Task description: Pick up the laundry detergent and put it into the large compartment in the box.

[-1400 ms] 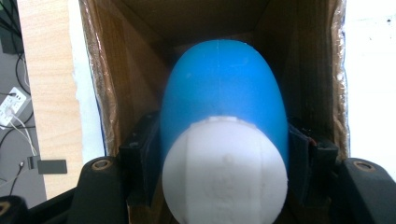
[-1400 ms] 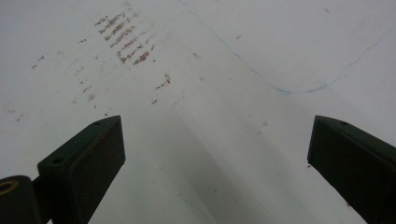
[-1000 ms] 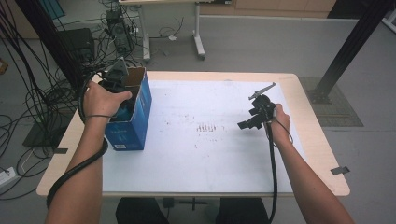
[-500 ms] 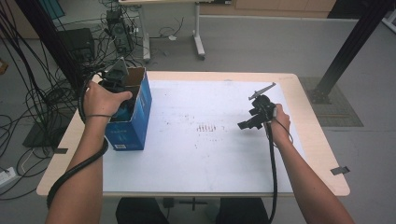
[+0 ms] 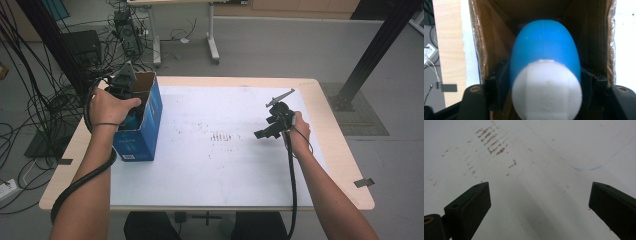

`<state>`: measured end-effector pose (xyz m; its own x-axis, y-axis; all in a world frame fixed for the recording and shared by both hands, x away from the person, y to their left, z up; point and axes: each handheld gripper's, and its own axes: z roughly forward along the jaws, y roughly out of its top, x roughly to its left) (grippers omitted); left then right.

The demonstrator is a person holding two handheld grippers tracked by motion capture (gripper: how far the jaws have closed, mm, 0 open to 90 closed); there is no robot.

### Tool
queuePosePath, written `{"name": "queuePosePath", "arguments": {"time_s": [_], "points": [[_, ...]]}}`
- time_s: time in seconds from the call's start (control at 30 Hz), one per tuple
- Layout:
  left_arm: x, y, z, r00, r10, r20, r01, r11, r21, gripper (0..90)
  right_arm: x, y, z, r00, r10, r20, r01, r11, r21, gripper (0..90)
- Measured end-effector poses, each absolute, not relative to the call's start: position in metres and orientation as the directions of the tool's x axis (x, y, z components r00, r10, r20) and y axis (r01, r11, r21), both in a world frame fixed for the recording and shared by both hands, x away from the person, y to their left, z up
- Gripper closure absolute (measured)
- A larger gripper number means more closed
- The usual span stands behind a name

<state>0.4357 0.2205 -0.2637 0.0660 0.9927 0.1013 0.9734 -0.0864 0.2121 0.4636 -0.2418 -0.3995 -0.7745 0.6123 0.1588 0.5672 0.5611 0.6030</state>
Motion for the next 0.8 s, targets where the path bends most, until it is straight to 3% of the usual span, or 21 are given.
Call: {"name": "queuePosePath", "arguments": {"time_s": [0.8], "points": [[0.425, 0.217, -0.223, 0.077, 0.991, 0.113, 0.952, -0.107, 0.286, 29.7, 0.463, -0.24, -0.398, -0.776, 0.611, 0.157, 0.563, 0.557, 0.611, 3.8]]}}
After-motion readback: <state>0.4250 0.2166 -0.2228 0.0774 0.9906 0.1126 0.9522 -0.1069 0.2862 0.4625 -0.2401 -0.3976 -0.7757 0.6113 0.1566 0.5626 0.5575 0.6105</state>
